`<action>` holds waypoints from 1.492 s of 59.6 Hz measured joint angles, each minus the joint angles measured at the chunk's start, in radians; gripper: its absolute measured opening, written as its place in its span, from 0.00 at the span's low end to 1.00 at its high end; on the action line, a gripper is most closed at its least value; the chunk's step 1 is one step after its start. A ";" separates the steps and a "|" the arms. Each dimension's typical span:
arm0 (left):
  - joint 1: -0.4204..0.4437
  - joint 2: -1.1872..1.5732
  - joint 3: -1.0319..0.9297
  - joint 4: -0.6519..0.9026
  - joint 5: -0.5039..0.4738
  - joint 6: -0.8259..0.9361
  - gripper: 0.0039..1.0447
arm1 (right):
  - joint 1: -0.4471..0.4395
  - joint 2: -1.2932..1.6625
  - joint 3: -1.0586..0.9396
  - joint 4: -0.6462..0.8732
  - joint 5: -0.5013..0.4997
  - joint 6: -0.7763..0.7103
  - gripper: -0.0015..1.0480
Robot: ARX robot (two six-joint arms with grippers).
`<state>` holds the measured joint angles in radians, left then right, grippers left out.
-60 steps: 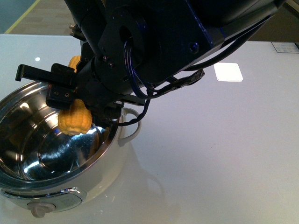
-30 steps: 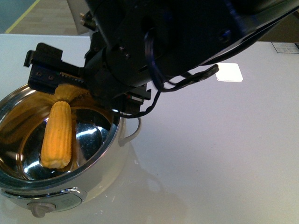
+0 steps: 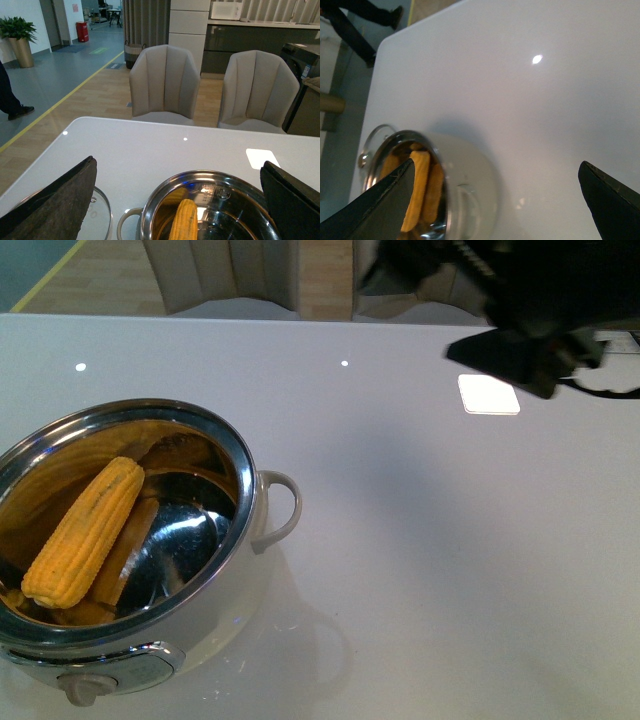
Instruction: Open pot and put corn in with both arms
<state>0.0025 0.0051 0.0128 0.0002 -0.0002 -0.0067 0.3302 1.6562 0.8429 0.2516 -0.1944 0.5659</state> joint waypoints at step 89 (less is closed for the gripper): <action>0.000 0.000 0.000 0.000 0.000 0.000 0.93 | -0.304 -1.292 -0.792 0.058 0.206 -0.560 0.02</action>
<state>0.0025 0.0051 0.0128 0.0002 -0.0002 -0.0063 0.0257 0.3637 0.0505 0.3096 0.0113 0.0063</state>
